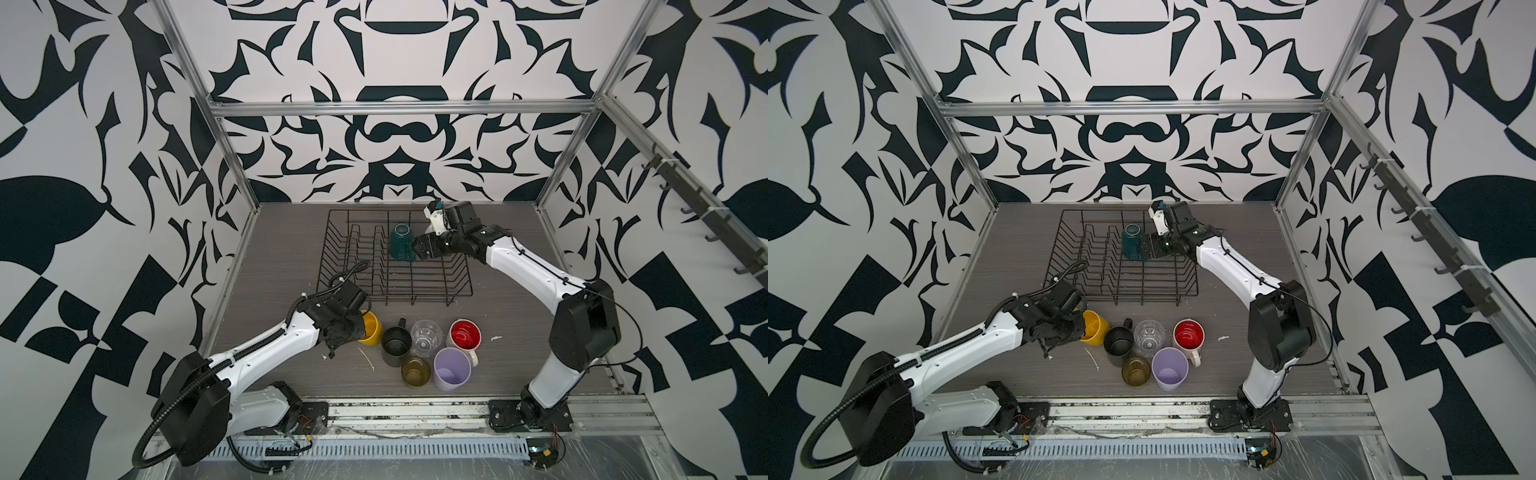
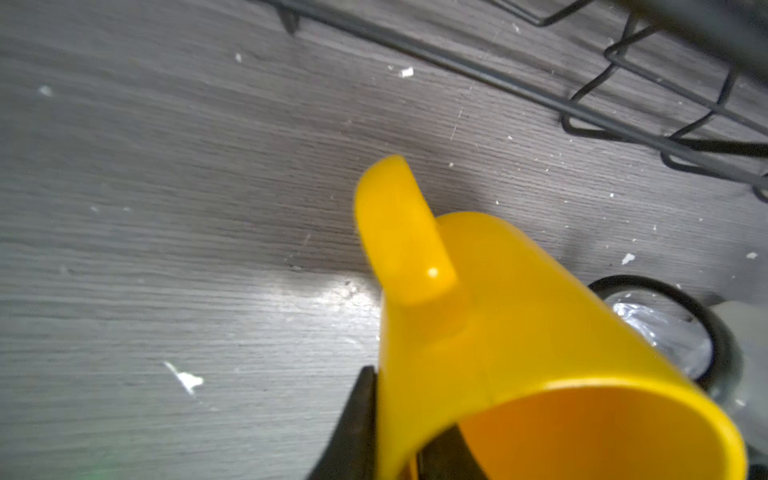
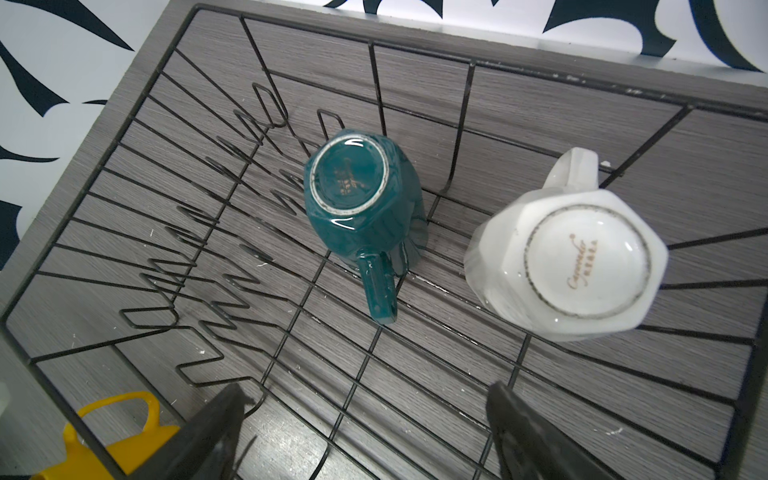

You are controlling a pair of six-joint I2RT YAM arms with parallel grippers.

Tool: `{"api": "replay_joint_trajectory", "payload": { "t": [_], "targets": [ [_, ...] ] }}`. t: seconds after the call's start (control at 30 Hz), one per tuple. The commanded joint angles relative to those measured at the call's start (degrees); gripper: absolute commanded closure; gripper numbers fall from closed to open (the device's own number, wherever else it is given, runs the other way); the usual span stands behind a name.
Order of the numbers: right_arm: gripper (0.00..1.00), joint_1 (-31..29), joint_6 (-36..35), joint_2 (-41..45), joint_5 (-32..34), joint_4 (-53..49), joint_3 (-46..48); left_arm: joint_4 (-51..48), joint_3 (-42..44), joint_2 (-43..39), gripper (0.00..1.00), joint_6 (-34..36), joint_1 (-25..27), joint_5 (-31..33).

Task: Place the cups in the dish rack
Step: 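Grasp the yellow mug's rim with the left gripper, then lift the yellow mug over the rack while the right gripper moves toward it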

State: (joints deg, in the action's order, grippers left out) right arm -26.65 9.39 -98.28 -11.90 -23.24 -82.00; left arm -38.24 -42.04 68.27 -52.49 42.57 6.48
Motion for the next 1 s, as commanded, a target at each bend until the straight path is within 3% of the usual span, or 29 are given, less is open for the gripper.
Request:
{"api": "replay_joint_trajectory", "payload": {
  "t": [0.0,0.23,0.5,0.7,0.83,0.97],
  "targets": [
    [0.07,0.2,0.89,1.39,-1.1,1.53,-0.05,-4.48,1.21,-2.72,0.89,-1.03,0.2,2.1],
    [0.07,0.2,1.58,0.98,-2.22,2.05,-0.18,-6.69,2.75,-8.17,1.0,-2.62,0.15,4.36],
    [0.07,0.2,2.34,1.48,-3.33,2.72,-0.27,-13.48,-0.85,-16.88,1.0,-0.38,0.15,9.1],
    [0.07,0.33,3.08,3.44,-5.41,4.23,0.56,-12.25,-4.96,-29.33,1.0,12.05,0.06,14.04],
    [0.07,1.19,4.71,5.25,-9.66,7.12,2.08,-2.82,-4.27,-36.8,1.0,20.71,0.06,14.27],
    [0.07,3.12,8.31,8.22,-17.11,14.11,5.66,6.89,-1.84,-38.74,1.0,27.45,-0.03,13.3]
  ]
}}
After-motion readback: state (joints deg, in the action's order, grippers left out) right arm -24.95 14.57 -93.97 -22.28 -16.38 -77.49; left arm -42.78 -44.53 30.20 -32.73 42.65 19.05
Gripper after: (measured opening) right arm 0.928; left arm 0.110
